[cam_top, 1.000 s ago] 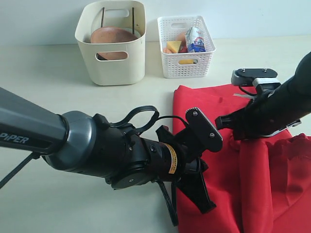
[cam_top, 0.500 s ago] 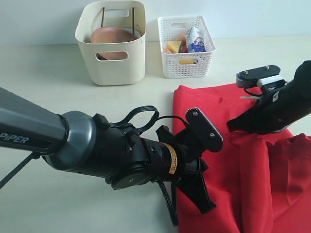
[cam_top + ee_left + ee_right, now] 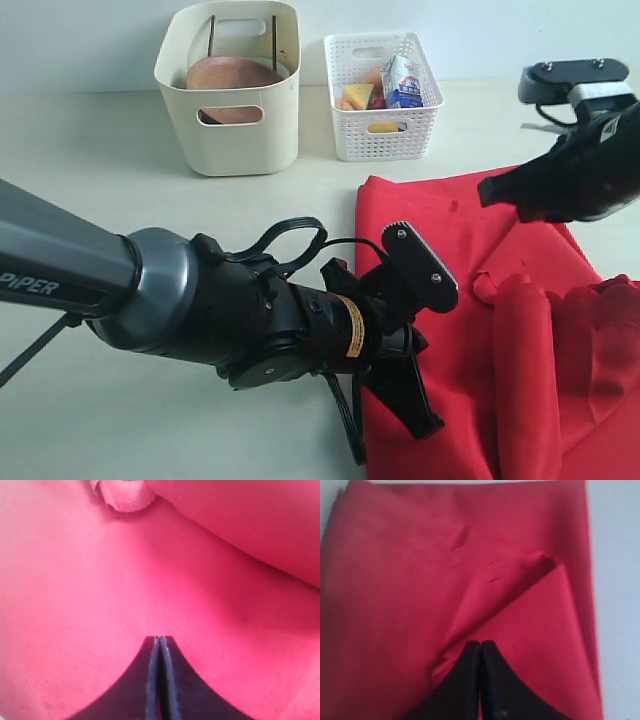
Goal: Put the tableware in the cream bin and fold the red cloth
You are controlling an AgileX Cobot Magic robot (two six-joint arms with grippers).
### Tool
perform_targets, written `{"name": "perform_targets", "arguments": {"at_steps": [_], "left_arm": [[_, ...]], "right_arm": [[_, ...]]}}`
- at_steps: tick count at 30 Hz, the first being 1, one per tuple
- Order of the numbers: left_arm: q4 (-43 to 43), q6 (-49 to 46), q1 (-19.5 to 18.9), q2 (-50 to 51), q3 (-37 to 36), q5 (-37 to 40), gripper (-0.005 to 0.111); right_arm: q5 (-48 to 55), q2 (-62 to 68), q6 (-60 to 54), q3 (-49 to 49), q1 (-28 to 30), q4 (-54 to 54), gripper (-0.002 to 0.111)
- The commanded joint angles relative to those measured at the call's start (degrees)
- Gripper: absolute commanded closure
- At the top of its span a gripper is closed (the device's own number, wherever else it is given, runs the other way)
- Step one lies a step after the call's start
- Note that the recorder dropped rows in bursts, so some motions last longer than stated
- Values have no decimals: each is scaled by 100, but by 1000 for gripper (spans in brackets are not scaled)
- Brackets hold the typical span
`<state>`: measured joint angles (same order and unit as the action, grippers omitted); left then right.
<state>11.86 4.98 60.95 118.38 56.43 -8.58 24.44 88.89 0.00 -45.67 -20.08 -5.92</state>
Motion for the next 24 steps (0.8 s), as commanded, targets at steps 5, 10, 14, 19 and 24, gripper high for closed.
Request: {"name": "perform_targets", "arguments": {"at_steps": [5, 10, 14, 19, 24], "left_arm": [[-8, 5, -260, 13, -42, 303, 105], [-8, 5, -358, 13, -42, 294, 105], [-8, 5, -493, 13, -42, 294, 105], [-8, 5, -679, 13, -42, 429, 105], [-8, 5, -731, 13, -42, 334, 105]], "right_arm": [[-501, 118, -284, 895, -427, -443, 108], [-409, 118, -295, 1159, -427, -306, 108], [369, -39, 372, 1272, -427, 248, 108], [811, -1090, 1200, 1272, -427, 655, 108], [591, -1798, -551, 1096, -427, -1280, 108]]}}
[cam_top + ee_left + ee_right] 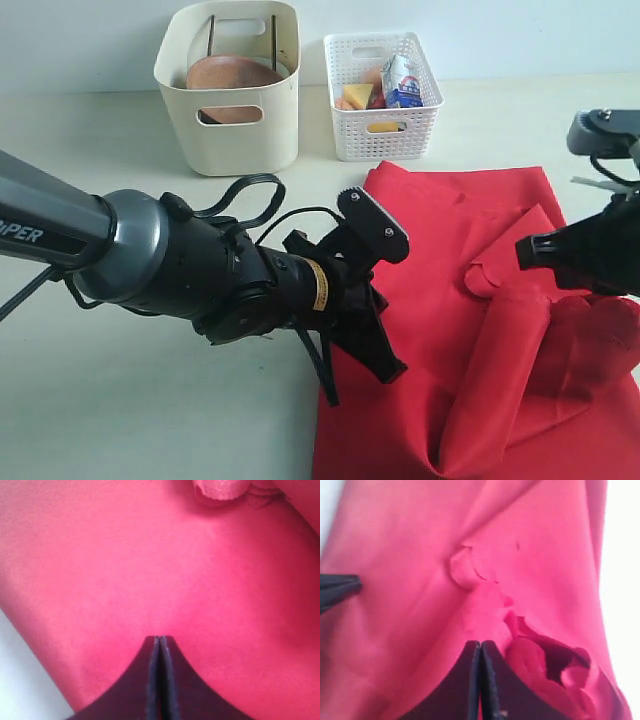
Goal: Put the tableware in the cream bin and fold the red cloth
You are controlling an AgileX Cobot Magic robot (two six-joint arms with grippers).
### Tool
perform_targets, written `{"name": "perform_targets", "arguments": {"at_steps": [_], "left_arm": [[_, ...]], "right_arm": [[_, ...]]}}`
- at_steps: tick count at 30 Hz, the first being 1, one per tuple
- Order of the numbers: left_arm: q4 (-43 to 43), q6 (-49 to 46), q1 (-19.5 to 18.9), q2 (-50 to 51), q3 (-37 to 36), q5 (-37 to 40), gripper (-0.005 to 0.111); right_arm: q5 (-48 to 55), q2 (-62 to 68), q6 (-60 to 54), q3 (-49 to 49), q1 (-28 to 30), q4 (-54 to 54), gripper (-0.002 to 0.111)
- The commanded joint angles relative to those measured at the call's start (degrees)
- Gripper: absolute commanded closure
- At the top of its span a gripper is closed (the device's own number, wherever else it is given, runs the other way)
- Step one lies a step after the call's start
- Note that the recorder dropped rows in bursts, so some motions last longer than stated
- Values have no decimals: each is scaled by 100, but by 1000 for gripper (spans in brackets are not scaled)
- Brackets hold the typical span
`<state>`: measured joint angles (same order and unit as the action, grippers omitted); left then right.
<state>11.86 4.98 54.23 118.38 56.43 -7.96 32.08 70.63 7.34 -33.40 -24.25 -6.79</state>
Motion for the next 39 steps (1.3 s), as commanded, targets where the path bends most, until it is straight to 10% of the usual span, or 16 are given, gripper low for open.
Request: {"name": "perform_targets", "arguments": {"at_steps": [1, 10, 26, 39], "left_arm": [[-8, 5, -58, 13, -42, 272, 105], [-48, 18, -58, 13, -42, 272, 105], [-48, 18, -58, 13, -42, 272, 105], [-49, 62, -58, 13, -42, 243, 105]], "right_arm": [[-233, 378, -1789, -172, -10, -1707, 108], [305, 2167, -2907, -136, -10, -1983, 108], [-444, -1583, -569, 759, -10, -715, 108], [-677, 757, 986, 630, -10, 1097, 108]]}}
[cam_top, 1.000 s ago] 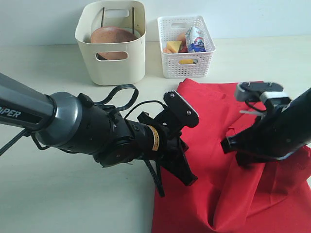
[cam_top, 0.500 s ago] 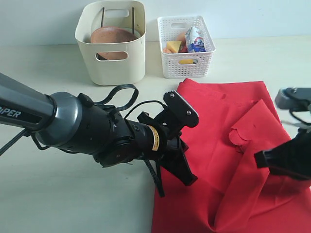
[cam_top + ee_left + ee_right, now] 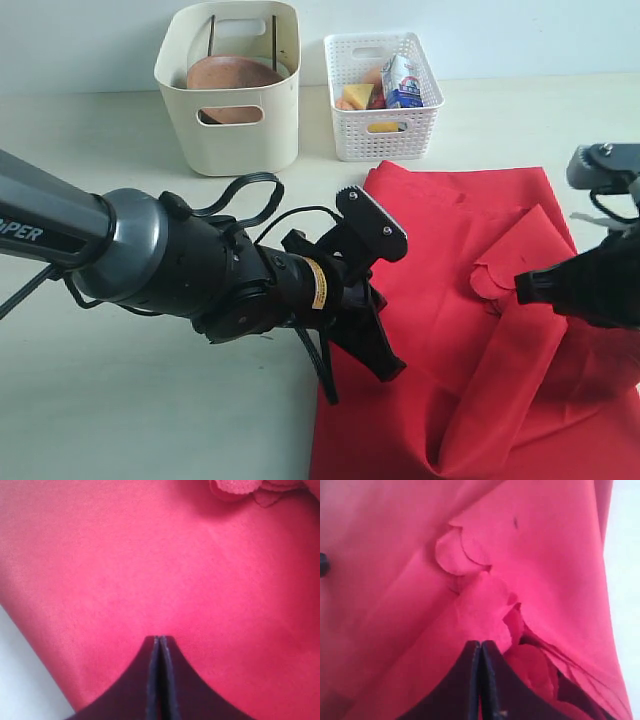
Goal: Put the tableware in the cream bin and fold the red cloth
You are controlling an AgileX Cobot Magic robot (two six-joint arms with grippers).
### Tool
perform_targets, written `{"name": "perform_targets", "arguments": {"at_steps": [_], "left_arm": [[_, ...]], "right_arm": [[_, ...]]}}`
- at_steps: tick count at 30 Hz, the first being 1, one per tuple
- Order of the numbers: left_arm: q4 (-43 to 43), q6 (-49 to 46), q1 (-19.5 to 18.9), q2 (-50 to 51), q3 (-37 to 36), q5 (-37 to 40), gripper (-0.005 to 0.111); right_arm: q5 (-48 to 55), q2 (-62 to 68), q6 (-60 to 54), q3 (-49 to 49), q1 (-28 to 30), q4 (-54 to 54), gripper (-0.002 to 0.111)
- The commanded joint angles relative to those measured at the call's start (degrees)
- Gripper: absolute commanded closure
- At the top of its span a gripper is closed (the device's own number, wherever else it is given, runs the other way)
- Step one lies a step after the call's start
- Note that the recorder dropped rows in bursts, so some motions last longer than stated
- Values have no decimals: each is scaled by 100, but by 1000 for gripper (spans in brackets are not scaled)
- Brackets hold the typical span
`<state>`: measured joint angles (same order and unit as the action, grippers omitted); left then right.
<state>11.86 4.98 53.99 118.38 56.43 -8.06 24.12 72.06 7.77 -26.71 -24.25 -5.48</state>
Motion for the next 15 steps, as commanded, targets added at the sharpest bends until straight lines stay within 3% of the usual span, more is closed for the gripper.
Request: {"name": "perform_targets", "arguments": {"at_steps": [1, 8, 15], "left_arm": [[-49, 107, -34, 13, -42, 253, 105], [-49, 134, -34, 13, -42, 231, 105], [-36, 124, -34, -565, -42, 365, 105]], "right_arm": [[265, 702, 1270, -38, -10, 1227, 108], [771, 375, 4268, 337, -10, 3586, 108], [564, -1061, 4431, 336, -10, 3705, 108]]}}
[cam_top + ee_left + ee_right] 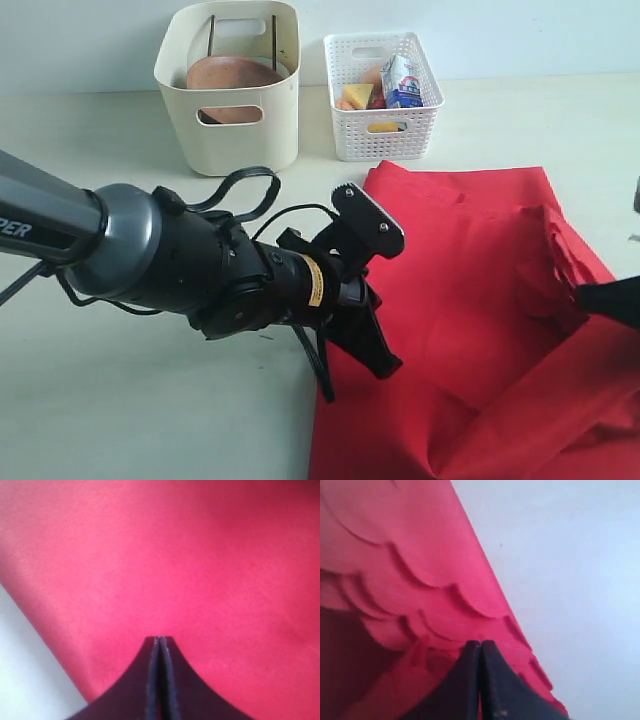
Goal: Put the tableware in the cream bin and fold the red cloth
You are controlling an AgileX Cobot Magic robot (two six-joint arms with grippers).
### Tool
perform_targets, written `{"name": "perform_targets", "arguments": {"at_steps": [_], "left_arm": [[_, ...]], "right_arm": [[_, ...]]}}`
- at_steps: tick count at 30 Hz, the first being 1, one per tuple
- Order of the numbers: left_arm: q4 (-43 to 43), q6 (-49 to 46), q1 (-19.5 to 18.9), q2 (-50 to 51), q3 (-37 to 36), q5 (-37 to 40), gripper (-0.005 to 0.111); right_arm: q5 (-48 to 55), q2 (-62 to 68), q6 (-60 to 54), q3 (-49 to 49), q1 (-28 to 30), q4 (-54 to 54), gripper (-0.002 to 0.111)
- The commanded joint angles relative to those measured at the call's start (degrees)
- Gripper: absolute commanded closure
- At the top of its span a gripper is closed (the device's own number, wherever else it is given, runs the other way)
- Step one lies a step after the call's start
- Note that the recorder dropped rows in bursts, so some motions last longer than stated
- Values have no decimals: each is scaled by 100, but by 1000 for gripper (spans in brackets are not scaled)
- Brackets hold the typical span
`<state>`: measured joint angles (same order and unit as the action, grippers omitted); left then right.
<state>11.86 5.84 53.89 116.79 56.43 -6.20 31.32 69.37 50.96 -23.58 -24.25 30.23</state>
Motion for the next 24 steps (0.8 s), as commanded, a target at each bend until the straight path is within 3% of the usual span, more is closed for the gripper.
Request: {"name": "perform_targets", "arguments": {"at_steps": [1, 5, 8, 13, 14, 17, 20, 24], "left_arm": [[-13, 26, -24, -520, -42, 196, 105], [106, 17, -24, -762, -42, 249, 105], [106, 17, -24, -785, -42, 249, 105], [106, 17, -24, -784, -42, 289, 105], [106, 17, -24, -784, -42, 397, 105], [106, 17, -24, -784, -42, 522, 105], [106, 17, -24, -892, -42, 672, 105], [118, 17, -79, -974, -42, 745, 105]], "right_arm": [[-156, -1080, 112, -26, -10, 133, 108], [-389, -2123, -50, -211, -10, -157, 108], [-459, -2269, -1531, -392, -10, -1362, 108], [-738, -1281, -3313, -403, -10, -3157, 108], [-1055, -600, -3570, -403, -10, -3451, 108], [-1467, 680, -3602, -528, -10, -3452, 108], [-928, 1574, -3906, -603, -10, -3411, 108], [81, 821, -3895, -590, -10, -3421, 108]]}}
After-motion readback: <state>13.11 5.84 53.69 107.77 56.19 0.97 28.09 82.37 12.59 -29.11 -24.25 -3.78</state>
